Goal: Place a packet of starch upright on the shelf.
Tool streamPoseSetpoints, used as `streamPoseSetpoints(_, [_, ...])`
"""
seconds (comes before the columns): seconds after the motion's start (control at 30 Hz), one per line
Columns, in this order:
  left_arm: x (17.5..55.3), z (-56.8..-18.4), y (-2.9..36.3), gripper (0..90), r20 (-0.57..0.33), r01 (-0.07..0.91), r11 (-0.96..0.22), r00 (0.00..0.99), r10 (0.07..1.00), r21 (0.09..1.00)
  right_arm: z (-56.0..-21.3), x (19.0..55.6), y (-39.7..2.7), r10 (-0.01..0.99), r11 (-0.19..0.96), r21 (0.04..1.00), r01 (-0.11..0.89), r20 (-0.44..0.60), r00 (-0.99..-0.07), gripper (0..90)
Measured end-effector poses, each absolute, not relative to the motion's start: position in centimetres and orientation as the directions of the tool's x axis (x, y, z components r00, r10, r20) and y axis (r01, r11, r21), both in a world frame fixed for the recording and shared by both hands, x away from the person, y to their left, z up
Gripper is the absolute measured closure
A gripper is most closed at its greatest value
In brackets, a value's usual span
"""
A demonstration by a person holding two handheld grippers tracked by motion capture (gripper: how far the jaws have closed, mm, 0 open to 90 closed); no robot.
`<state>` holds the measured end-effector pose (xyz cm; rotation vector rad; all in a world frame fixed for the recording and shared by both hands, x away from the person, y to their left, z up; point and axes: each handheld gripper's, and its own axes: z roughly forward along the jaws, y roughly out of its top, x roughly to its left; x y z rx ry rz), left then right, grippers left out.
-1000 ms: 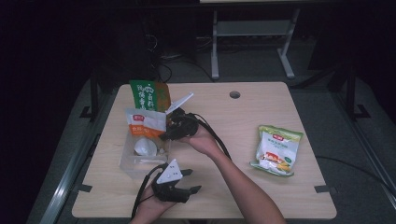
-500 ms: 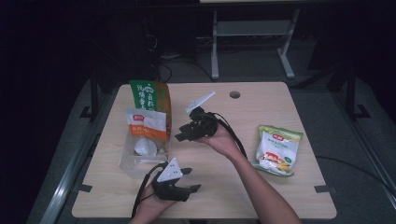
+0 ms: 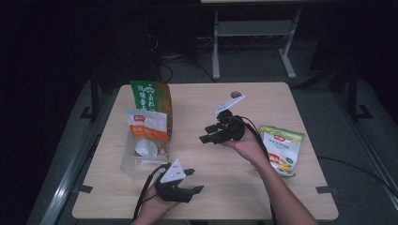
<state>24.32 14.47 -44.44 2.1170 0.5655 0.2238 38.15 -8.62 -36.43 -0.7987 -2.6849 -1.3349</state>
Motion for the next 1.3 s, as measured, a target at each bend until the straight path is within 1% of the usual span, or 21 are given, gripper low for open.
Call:
streamPoseSetpoints(0.17, [24.4,-44.5,14.2,34.3,-0.055,0.313,-0.489,0.880,0.471,0.814,-36.5,37.5,-11.0,0.462,0.485,0.733,0.477,0.249,-0.851,44.1])
streamPoseSetpoints(0.3, [24.4,-44.6,13.7,33.8,-0.057,0.312,-0.491,0.883,0.467,0.813,-36.6,37.0,-13.0,0.487,0.459,0.734,0.501,0.263,-0.832,42.9])
streamPoseSetpoints(0.4, [24.7,-44.6,13.4,33.5,-0.074,0.324,-0.480,0.880,0.468,0.815,-36.7,36.7,-14.2,0.509,0.449,0.728,0.518,0.268,-0.818,42.4])
streamPoseSetpoints(0.53, [25.2,-44.3,12.8,33.2,-0.063,0.320,-0.496,0.882,0.466,0.807,-36.9,36.4,-15.7,0.521,0.447,0.726,0.523,0.264,-0.812,42.0])
streamPoseSetpoints(0.6, [25.4,-44.1,12.5,33.1,-0.060,0.318,-0.499,0.883,0.466,0.806,-37.0,36.3,-16.3,0.534,0.441,0.716,0.541,0.275,-0.799,41.1])
streamPoseSetpoints(0.73, [26.0,-43.7,11.9,30.1,-0.079,0.334,-0.486,0.878,0.471,0.808,-37.2,36.1,-17.9,0.556,0.421,0.714,0.559,0.283,-0.781,41.0])
streamPoseSetpoints(0.8, [26.2,-43.5,11.4,29.8,-0.072,0.324,-0.491,0.883,0.464,0.809,-37.3,36.0,-18.7,0.569,0.410,0.717,0.564,0.282,-0.772,40.9])
streamPoseSetpoints(1.03, [27.2,-43.2,9.6,28.6,-0.068,0.312,-0.504,0.894,0.443,0.805,-37.9,35.4,-21.5,0.635,0.392,0.697,0.600,0.267,-0.725,38.7])
streamPoseSetpoints(1.17, [27.6,-42.9,8.8,28.5,-0.078,0.314,-0.489,0.893,0.442,0.814,-38.7,35.1,-22.9,0.673,0.402,0.663,0.632,0.254,-0.695,38.3])
streamPoseSetpoints(1.3, [27.9,-42.9,8.1,28.5,-0.079,0.313,-0.492,0.895,0.439,0.812,-39.4,34.9,-24.6,0.705,0.377,0.648,0.662,0.263,-0.659,38.1])
